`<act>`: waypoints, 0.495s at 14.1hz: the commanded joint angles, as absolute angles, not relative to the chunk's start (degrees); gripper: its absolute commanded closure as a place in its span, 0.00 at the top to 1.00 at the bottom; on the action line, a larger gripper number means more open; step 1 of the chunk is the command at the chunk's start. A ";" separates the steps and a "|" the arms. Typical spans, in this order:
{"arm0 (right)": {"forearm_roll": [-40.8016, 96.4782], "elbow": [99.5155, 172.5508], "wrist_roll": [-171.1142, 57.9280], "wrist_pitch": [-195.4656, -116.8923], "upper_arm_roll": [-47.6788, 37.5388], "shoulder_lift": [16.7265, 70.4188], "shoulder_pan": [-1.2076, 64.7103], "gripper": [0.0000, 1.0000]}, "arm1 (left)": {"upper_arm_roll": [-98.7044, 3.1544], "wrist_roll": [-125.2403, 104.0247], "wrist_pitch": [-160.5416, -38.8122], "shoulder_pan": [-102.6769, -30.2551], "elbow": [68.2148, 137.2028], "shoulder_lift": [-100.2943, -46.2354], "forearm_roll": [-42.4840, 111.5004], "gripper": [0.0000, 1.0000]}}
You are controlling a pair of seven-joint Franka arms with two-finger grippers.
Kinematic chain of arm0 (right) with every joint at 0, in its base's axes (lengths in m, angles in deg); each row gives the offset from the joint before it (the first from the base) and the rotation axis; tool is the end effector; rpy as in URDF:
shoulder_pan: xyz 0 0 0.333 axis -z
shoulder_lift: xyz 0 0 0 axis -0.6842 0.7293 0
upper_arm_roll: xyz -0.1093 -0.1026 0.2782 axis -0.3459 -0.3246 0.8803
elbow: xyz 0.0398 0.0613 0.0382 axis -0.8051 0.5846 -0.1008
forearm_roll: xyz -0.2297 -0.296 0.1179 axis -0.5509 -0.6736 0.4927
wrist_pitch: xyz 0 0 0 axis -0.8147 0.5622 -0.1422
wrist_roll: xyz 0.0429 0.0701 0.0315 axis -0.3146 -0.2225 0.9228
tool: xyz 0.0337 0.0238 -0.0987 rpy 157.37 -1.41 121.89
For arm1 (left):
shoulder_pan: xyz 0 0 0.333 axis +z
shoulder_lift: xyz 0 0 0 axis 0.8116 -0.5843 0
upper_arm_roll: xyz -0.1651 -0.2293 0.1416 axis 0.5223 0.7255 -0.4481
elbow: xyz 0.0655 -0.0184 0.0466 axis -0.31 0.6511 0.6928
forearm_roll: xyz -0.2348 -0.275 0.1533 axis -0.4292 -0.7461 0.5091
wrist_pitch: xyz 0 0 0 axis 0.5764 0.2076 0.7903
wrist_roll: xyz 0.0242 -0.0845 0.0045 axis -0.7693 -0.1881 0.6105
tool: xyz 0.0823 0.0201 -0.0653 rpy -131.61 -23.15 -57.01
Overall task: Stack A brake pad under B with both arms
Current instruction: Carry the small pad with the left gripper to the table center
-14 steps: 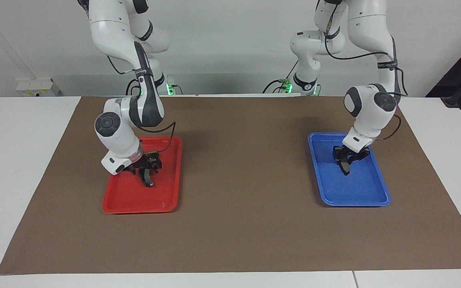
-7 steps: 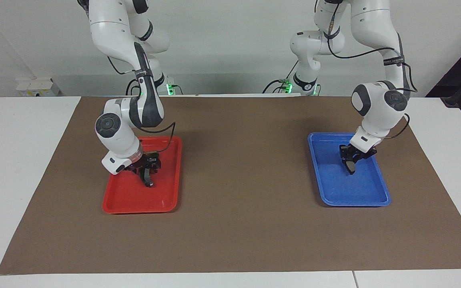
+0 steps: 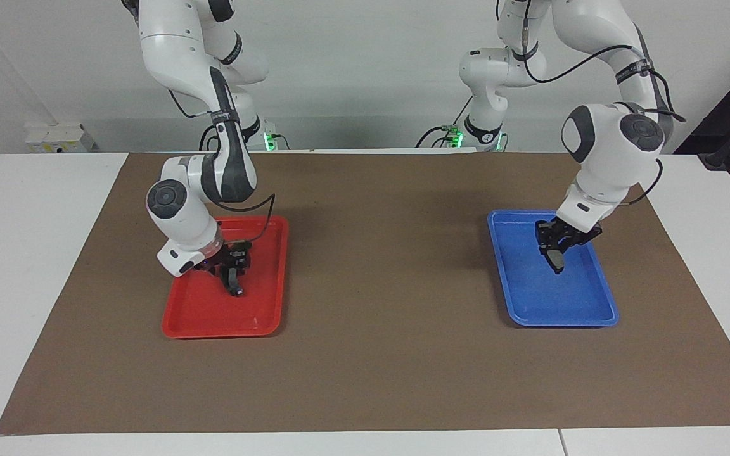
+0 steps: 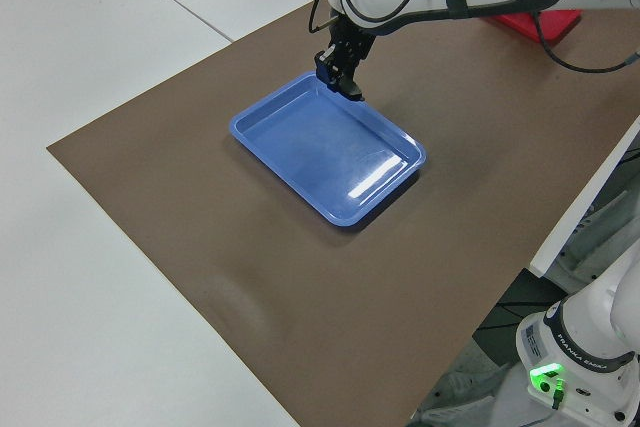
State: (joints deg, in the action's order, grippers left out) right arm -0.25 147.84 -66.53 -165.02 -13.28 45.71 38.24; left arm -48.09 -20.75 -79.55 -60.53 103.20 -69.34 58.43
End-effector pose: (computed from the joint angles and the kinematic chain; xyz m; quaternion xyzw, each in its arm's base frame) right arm 0.5850 0.0418 0.2938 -0.9982 -0.0045 0.0582 0.0113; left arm 0.5820 -0.0927 0.4441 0.9993 -0.0269 0.0202 0.0153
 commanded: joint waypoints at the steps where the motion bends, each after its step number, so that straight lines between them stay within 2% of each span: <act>1: -0.38 148.91 -65.29 -164.71 -12.89 44.67 38.87 0.72 | -41.69 -8.61 -76.08 -61.46 98.90 -70.23 60.16 0.01; 3: -0.38 148.82 -65.29 -164.70 -12.89 44.67 38.78 0.72 | -35.45 -0.77 -74.50 -61.46 98.54 -70.24 60.35 0.01; 7: -0.38 148.74 -65.29 -164.53 -12.89 44.67 38.69 0.60 | -25.16 11.89 -75.28 -61.63 98.45 -71.37 61.31 0.01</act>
State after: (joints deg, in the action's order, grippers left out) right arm -0.25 147.91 -66.52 -164.95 -13.26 45.70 38.24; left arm -28.64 6.89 -76.29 -62.01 100.10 -69.66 59.25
